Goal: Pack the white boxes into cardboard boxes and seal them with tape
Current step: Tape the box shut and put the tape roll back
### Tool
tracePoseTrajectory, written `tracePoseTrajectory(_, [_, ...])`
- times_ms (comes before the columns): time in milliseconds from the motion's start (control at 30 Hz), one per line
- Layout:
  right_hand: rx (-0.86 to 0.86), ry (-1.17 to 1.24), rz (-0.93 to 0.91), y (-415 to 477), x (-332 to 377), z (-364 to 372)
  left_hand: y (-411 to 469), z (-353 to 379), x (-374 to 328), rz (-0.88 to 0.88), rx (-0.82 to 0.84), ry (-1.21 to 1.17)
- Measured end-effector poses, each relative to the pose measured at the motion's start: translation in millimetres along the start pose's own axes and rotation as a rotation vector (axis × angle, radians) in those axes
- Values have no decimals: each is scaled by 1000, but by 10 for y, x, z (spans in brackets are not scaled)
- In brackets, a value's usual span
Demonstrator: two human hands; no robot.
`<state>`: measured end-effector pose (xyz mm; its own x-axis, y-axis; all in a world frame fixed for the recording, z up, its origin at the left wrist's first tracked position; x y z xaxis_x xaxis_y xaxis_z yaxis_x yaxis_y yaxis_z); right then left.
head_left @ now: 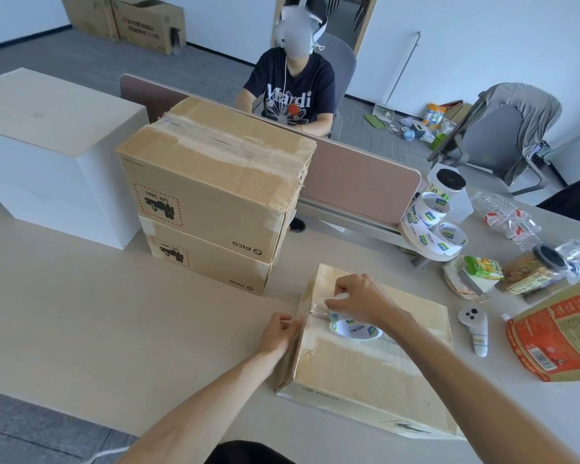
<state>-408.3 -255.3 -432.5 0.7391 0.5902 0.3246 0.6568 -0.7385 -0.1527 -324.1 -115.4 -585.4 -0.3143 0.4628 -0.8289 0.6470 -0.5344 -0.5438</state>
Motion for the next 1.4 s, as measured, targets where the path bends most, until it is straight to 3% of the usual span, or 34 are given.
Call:
tracePoseTrajectory(100, [6,13,10,0,-17,1,2,-118,-147,108,-56,139])
tracePoseTrajectory(167, [11,23,14,13,-28,9,-78,-173,-308,211,-60,103])
tracePoseTrajectory(333, [3,54,-3,28,-45,18,-441,70,-402,248,375,202])
tracePoseTrajectory(433, [-14,62,-8,10,-45,10,-528,174,-443,259,478,247])
tracePoseTrajectory(767, [-4,124,-7,-28,-86,-9,-523,216,-568,243,363,468])
tracePoseTrajectory(967, [-55,240,-66,-76,-88,-23,-578,240,-556,434,265,772])
tracePoseTrajectory(1167, [-132,216,-49,-144,-323,-205,-575,398,-852,901,244,1171])
tracePoseTrajectory(1267, [-130,291,-23,-192,-441,-227,-489,447,-794,916,306,1267])
tracePoseTrajectory(1400, [-107,515,12,-250,-506,-135,-438,441,-736,890,341,1200])
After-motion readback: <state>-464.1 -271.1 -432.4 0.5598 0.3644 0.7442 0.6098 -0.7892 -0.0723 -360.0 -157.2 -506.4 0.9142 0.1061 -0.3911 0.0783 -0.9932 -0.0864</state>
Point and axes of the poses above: each hand's wrist, its own y-axis towards the middle knuckle, its own z-axis out of the palm, x = y × z, the point moved 7 cm from there along y, towards the middle knuckle, and after that the axes turned 10 degrees about -x, right-handed, at the moved point
